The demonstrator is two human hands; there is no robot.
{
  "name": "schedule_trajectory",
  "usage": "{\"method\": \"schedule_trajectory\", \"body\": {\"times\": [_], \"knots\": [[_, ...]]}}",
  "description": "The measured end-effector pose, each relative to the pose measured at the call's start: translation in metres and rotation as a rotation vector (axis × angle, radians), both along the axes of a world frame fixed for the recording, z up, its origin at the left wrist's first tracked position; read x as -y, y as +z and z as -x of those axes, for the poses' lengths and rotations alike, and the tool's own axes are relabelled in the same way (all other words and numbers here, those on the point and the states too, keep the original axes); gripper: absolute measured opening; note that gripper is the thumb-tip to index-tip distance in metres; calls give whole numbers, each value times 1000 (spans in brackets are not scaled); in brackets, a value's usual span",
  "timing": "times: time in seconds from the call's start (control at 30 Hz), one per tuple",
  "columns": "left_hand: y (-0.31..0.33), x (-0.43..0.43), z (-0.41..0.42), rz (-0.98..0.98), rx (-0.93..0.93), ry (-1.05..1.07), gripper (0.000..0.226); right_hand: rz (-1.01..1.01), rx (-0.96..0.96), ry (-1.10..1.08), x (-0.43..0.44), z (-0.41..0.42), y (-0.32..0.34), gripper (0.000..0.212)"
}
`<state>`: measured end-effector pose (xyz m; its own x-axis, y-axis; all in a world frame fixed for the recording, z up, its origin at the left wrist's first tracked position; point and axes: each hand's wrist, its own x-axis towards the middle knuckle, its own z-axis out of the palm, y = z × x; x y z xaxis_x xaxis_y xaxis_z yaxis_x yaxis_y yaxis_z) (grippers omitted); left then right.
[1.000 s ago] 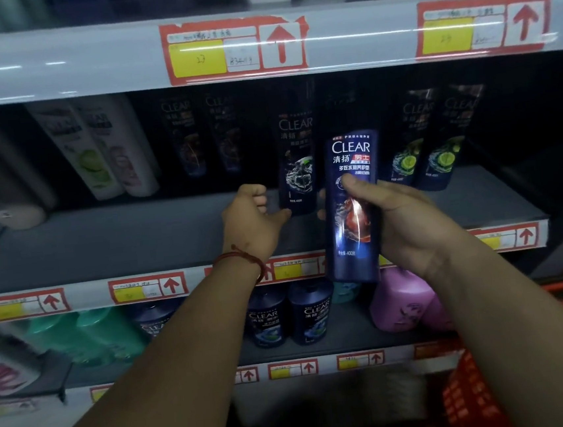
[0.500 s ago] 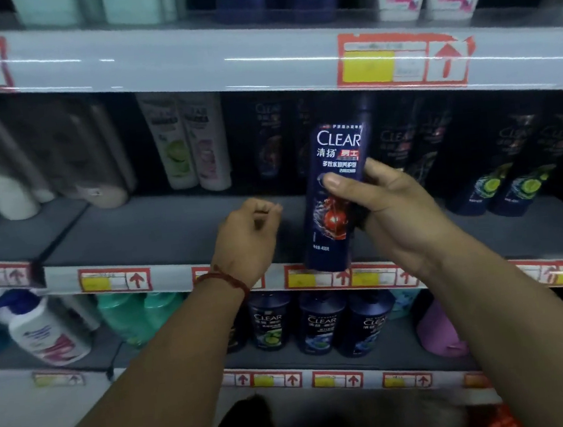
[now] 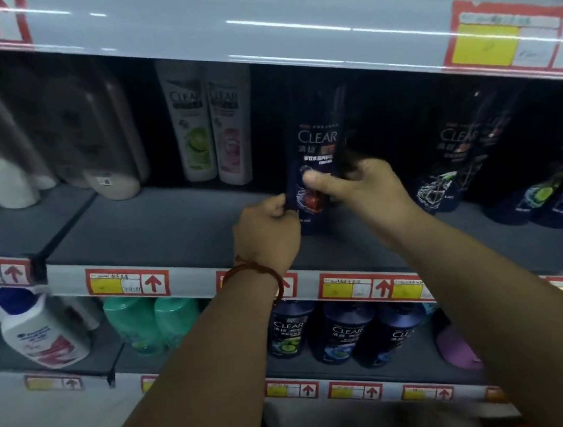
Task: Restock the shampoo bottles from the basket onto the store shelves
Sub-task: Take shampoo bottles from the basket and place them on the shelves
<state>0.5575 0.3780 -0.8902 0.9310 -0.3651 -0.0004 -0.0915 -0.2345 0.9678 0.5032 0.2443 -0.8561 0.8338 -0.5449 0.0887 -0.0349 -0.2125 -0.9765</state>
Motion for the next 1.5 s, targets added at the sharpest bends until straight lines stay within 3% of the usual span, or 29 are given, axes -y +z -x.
{"method": "schedule_trajectory", "body": {"times": [0.1, 0.23, 0.5, 0.87, 1.33, 1.5], "knots": [[0, -1, -1, 11, -114, 84, 19, 55, -143, -84, 3, 17, -21, 39], [-7, 5, -7, 55, -199, 85, 15, -128, -112, -136, 7, 31, -46, 35], [-4, 15, -12, 141, -338, -20, 46, -130, -95, -119, 6, 5, -51, 39], [-14, 51, -32, 96, -238, -55, 54, -13, -127, -86, 17, -15, -55, 55], [-18, 54, -39, 50, -186, -19, 52, 5, -172, -56, 18, -16, -50, 56], [-4, 34, -12, -121, 15, -120, 47, 103, -163, -56, 23, 18, -39, 51]]}}
